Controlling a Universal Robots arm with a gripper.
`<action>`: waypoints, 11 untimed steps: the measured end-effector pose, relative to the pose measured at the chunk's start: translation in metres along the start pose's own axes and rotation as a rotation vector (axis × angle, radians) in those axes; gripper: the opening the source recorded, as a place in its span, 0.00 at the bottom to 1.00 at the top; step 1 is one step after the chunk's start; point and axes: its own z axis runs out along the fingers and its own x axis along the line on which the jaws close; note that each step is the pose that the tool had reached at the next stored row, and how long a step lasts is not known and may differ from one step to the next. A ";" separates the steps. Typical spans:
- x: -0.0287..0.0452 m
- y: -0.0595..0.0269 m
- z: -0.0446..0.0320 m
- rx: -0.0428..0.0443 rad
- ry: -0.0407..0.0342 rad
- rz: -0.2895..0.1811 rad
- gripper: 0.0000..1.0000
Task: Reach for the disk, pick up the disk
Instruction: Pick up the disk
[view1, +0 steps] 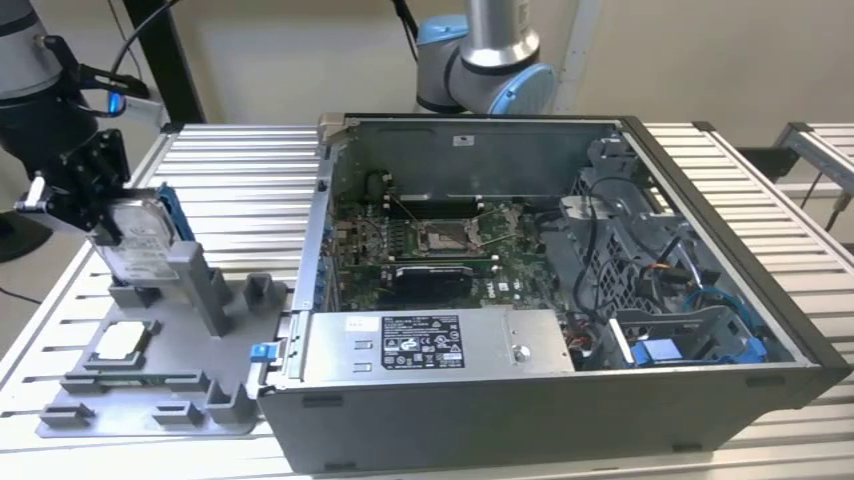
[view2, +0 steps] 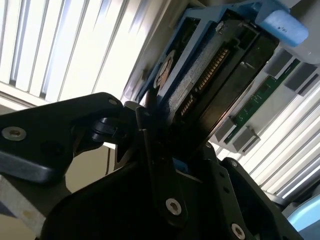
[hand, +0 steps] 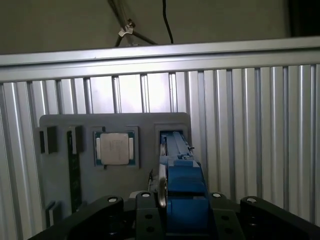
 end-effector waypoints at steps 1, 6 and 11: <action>0.0000 0.0000 -0.0024 0.0000 0.0000 0.000 0.00; -0.0004 -0.0002 -0.0168 -0.0001 0.0000 0.000 0.00; -0.0008 -0.0004 -0.0375 0.0000 -0.0001 -0.001 0.00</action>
